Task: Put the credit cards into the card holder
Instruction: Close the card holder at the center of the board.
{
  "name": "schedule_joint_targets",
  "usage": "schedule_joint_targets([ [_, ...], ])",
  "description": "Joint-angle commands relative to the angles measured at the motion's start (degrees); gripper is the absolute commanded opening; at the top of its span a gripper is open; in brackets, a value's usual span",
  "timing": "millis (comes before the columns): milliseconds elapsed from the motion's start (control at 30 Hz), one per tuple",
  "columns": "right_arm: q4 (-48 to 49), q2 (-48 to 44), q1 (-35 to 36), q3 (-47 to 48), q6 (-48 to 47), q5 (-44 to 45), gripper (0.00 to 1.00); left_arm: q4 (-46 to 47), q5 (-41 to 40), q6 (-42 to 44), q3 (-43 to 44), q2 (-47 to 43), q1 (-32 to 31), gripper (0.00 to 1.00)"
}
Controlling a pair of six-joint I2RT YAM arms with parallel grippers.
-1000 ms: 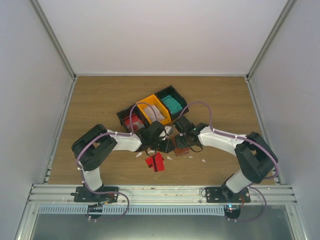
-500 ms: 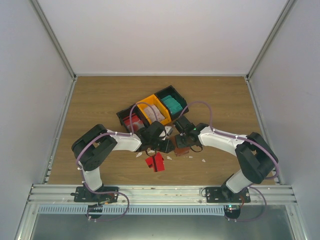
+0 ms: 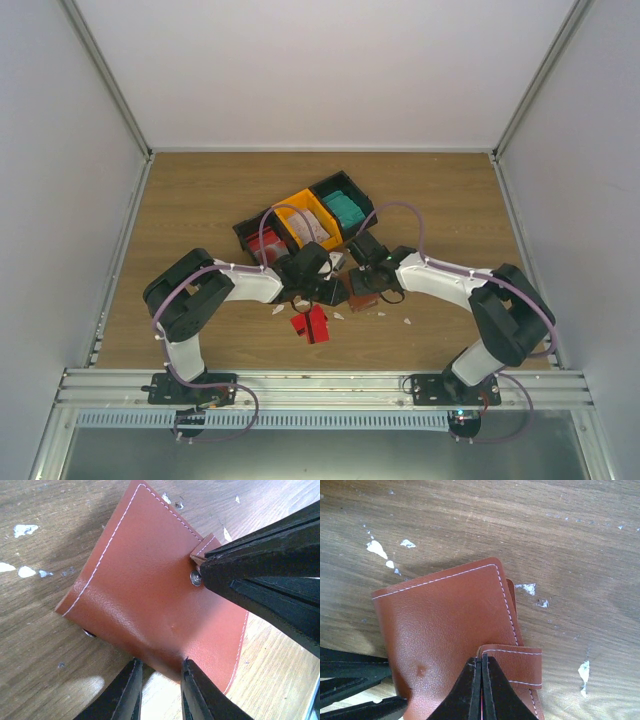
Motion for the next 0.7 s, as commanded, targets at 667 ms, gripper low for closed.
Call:
schedule_joint_targets([
  [667, -0.1, 1.71, 1.13, 0.62, 5.38, -0.67, 0.01, -1.96, -1.74, -0.05, -1.88, 1.36, 0.83, 0.23],
])
